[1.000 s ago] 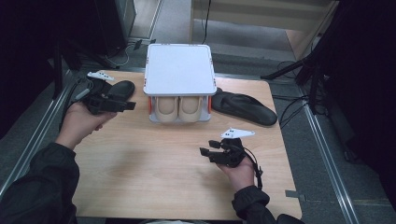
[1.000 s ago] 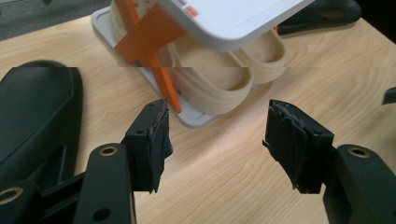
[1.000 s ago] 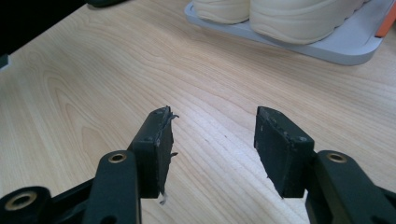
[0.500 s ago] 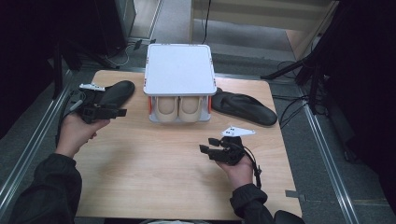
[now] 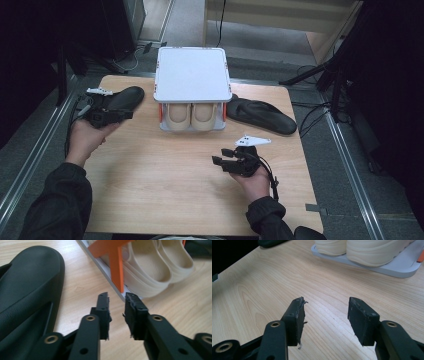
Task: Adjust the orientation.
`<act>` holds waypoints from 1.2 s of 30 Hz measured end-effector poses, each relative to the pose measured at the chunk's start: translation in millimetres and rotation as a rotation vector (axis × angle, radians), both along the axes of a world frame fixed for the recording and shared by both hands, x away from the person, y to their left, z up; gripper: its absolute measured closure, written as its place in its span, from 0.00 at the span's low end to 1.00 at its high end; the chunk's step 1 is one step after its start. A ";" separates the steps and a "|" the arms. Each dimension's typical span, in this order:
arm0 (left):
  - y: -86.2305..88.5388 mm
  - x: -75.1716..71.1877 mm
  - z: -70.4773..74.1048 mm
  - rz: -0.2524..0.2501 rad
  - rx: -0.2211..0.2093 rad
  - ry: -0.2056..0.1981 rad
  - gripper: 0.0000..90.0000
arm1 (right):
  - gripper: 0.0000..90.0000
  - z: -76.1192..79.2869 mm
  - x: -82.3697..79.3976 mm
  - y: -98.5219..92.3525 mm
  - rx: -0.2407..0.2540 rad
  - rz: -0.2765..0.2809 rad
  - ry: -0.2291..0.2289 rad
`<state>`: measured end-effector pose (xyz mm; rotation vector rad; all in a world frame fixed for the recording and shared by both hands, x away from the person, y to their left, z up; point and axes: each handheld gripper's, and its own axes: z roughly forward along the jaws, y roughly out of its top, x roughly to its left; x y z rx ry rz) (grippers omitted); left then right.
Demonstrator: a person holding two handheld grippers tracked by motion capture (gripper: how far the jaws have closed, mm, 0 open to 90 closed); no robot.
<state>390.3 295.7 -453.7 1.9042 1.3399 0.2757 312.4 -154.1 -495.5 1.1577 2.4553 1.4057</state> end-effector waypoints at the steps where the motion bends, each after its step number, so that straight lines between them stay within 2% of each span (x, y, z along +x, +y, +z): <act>1: 0.1 2.7 -1.4 0.002 0.013 0.006 0.87 | 0.53 0.0 -0.3 -0.1 -0.002 0.000 0.001; 6: 4.2 15.0 -4.1 0.018 0.006 0.008 0.94 | 0.53 0.1 -2.3 -1.5 -0.023 -0.005 -0.001; 8: 7.7 19.4 -7.9 0.040 -0.019 0.014 0.96 | 0.53 0.3 -3.9 -2.5 -0.032 -0.009 -0.002; 11: 12.1 24.9 -15.1 0.057 0.004 0.033 0.99 | 0.53 0.8 -6.9 -4.5 -0.050 -0.013 -0.005; 13: 14.9 29.3 -16.7 0.072 0.007 0.043 1.00 | 0.53 0.5 -9.7 -6.4 -0.046 -0.021 -0.016; 19: 16.7 42.4 -15.1 0.124 -0.007 0.003 1.00 | 0.53 -2.0 -13.5 -8.8 -0.048 -0.029 -0.006; 20: 16.9 46.7 -16.7 0.126 0.002 0.020 1.00 | 0.53 -2.4 -13.9 -8.7 -0.050 -0.029 -0.006; 21: 16.7 50.0 -18.5 0.133 0.018 0.017 1.00 | 0.53 -3.0 -14.2 -8.7 -0.052 -0.027 -0.008; 24: 17.8 58.5 -20.3 0.169 0.024 0.004 1.00 | 0.53 -3.5 -15.0 -8.3 -0.053 -0.025 -0.007; 26: 20.2 62.1 -22.2 0.203 0.011 -0.016 1.00 | 0.53 -3.4 -15.4 -8.1 -0.051 -0.026 -0.004; 27: 22.2 64.3 -24.2 0.214 0.010 -0.010 1.00 | 0.53 -3.5 -15.1 -8.1 -0.051 -0.025 -0.006; 28: 23.6 68.1 -26.3 0.217 0.020 0.024 1.00 | 0.53 -3.6 -15.1 -8.0 -0.050 -0.025 -0.006; 29: 24.7 70.9 -28.0 0.218 0.035 0.034 1.00 | 0.53 -3.8 -15.1 -7.8 -0.049 -0.025 -0.006; 32: 26.4 76.5 -28.3 0.237 0.052 0.039 1.00 | 0.53 -3.8 -15.6 -7.0 -0.052 -0.020 -0.003; 34: 26.9 78.8 -29.8 0.255 0.036 0.029 1.00 | 0.53 -3.7 -15.7 -6.6 -0.052 -0.018 -0.004; 36: 27.8 81.3 -34.6 0.263 0.040 0.047 1.00 | 0.53 -3.9 -15.6 -6.4 -0.054 -0.016 -0.002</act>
